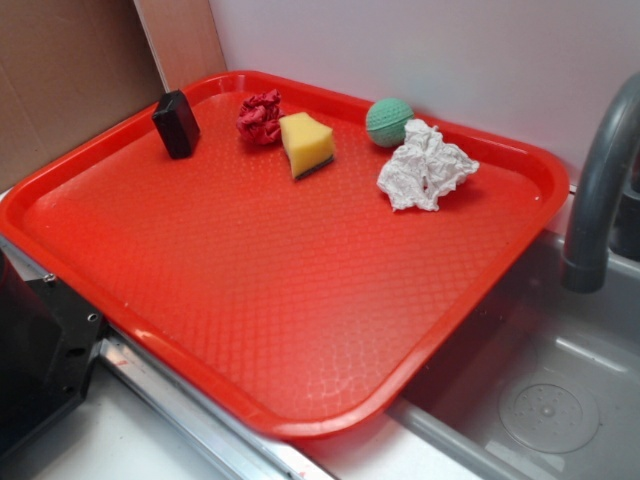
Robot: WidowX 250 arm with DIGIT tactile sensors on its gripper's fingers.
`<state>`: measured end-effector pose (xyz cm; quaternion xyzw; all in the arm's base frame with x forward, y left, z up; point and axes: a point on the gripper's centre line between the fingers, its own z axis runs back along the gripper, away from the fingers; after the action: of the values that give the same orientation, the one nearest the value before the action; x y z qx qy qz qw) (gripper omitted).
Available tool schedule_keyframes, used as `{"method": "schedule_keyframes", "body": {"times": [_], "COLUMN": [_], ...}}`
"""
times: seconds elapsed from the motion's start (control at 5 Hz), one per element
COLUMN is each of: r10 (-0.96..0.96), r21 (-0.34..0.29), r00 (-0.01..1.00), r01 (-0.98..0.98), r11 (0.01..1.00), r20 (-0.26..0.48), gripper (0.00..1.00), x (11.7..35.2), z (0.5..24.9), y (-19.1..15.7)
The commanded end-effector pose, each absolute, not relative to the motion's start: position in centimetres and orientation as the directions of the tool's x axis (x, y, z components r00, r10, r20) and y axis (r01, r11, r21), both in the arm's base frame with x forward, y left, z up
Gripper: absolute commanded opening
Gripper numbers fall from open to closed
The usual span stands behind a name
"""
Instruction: Grab the black box.
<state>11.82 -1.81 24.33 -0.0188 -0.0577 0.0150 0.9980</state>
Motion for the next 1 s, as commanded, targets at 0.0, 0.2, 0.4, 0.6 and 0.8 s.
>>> {"method": "schedule_keyframes", "body": {"times": [0.0,0.2,0.4,0.6,0.8], "r10": [0.032,0.232,0.352,0.400,0.467], "r21": [-0.039,0.035,0.100,0.095,0.093], "r00": [0.993,0.952,0.889,0.841,0.818], "r01": [-0.028,-0.244,-0.394,-0.461,-0.522], "r11": [0.999,0.969,0.913,0.882,0.848], "r20": [0.115,0.199,0.294,0.365,0.335], "gripper": [1.00,1.00,1.00,1.00,1.00], "x": [11.8,16.1,19.2,21.4,21.2], "z": [24.3,21.1,19.0,17.0,14.8], "y": [-1.8,0.3,2.4,5.0,8.5]}}
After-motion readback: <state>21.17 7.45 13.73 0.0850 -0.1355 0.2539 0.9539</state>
